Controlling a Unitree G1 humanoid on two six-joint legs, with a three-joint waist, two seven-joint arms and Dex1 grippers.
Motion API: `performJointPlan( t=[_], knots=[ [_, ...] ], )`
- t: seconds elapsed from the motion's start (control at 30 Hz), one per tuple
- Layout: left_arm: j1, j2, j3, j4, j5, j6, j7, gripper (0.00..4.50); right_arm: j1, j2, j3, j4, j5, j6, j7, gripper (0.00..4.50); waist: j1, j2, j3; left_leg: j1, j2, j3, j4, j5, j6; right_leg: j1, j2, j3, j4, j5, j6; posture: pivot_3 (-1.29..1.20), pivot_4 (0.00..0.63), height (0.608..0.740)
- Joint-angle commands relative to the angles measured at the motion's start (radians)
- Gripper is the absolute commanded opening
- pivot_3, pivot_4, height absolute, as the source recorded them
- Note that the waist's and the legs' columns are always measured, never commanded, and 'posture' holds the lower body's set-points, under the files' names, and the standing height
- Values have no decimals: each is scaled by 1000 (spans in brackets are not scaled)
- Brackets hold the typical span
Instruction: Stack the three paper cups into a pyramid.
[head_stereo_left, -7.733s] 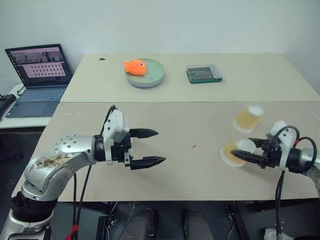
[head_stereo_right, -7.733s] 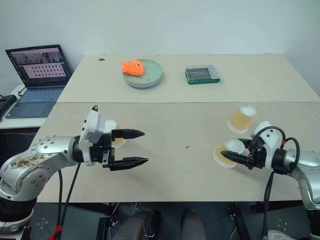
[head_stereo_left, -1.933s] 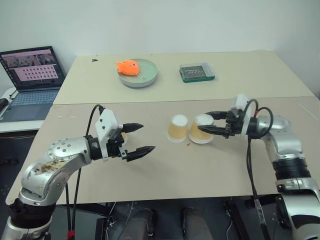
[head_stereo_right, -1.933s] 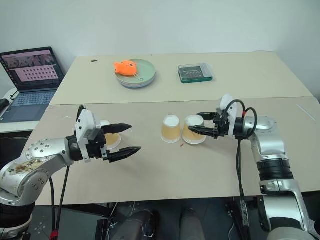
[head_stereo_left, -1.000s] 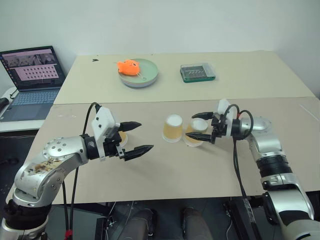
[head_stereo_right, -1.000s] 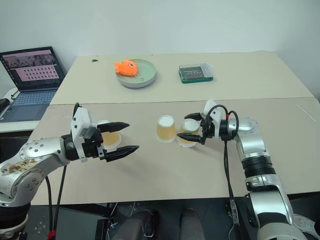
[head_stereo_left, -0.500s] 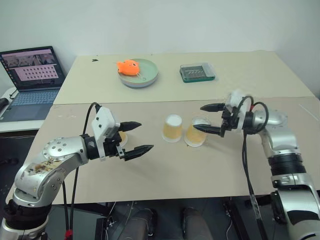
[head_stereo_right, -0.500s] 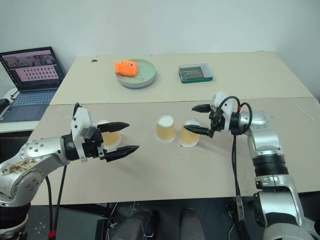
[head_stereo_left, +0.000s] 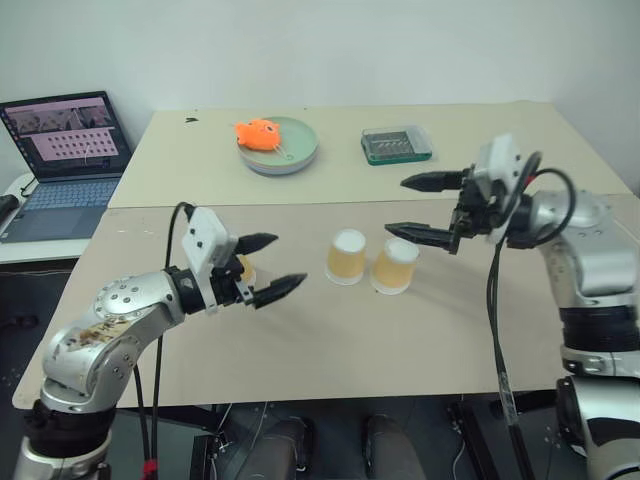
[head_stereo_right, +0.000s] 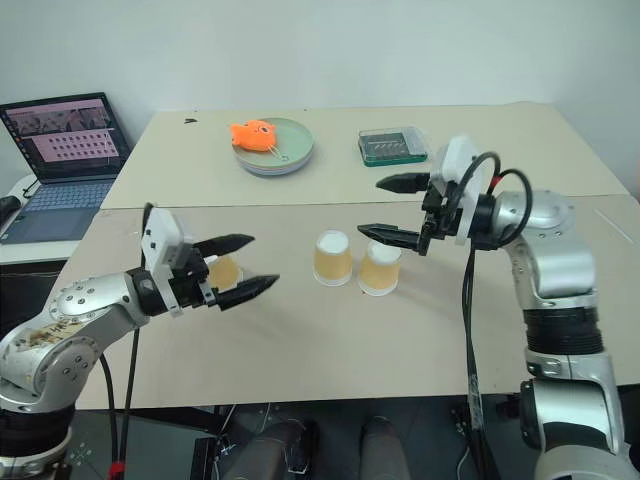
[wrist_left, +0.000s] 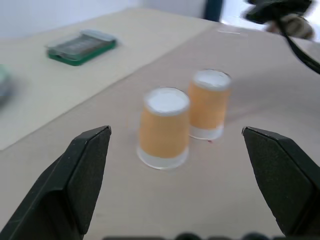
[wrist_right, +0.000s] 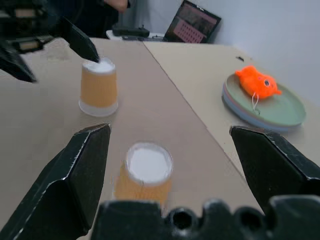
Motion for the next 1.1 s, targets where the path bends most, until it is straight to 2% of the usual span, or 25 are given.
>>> performJointPlan(
  t=[0.03,0.13,0.27,0.47,0.7,1.1],
  knots=[
    [59,-92,58,-120,150,-80,237,4500,35,-40,-37,-176,82,95,-28,4415,1,-3,-1,0,0,0,0,0,0,0,-1,0,0,0,0,0,150,730],
    [188,-171,39,-239,290,-109,391,4500,103,-63,-42,-244,102,137,-52,4415,6,-5,-1,0,0,0,0,-1,1,2,-3,0,-2,0,0,0,150,730],
    [321,-186,-28,-343,410,-136,442,4500,153,-77,-48,-273,111,164,-87,4415,20,-6,-1,0,-1,1,0,-1,1,1,-3,-1,-1,0,0,0,150,730],
    [470,-275,3,-342,413,-136,469,4500,209,-91,-78,-287,120,192,-142,4415,30,-7,-1,1,-1,1,1,-1,1,6,-3,-3,-3,-3,5,0,150,730],
    [402,-324,17,-178,386,-183,432,4500,259,-108,-135,-314,137,216,-196,4415,44,-7,-1,1,0,1,1,-1,1,6,-4,-4,-3,-6,10,0,150,730],
    [296,-318,-67,27,409,-273,330,4500,410,-151,-264,-411,225,264,-234,4415,44,-7,-1,1,0,1,1,-1,2,6,-4,-4,-4,-7,11,0,150,730]
  ],
)
